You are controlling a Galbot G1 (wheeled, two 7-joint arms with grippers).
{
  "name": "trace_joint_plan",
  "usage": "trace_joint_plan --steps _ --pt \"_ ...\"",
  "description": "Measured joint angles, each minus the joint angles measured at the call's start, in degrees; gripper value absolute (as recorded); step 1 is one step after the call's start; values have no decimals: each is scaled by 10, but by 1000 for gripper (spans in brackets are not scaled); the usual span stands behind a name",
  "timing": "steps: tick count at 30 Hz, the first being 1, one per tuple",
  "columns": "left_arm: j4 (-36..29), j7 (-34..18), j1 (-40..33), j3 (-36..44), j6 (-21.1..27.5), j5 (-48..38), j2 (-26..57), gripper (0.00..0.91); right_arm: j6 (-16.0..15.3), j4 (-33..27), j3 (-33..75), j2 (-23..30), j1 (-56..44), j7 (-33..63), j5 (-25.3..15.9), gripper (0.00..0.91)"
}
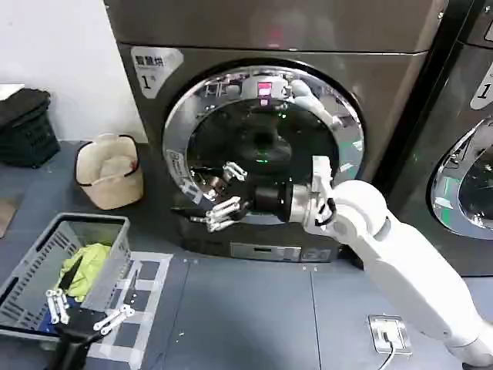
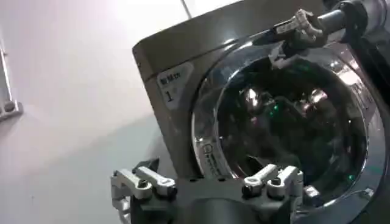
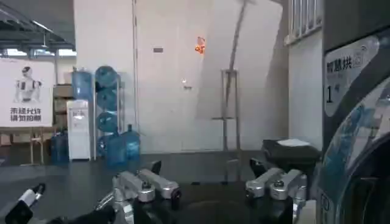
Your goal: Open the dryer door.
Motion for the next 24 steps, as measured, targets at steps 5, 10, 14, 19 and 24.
trace_joint_plan --steps 5,10,14,19,24 --pt "0 0 0 0 0 1 -1 907 16 -12 -2 5 -3 -5 -22 907" --pt "-2 0 0 1 3 3 -1 907 32 -24 -7 9 -4 -2 -42 907" --pt "-3 0 -1 2 4 3 -1 907 43 -36 -13 11 -5 2 -57 907" --pt "-1 0 -2 2 4 6 0 907 48 -47 -17 15 -5 3 -61 907" --pt "-1 0 -2 3 4 7 0 907 54 -61 -23 19 -5 4 -68 907"
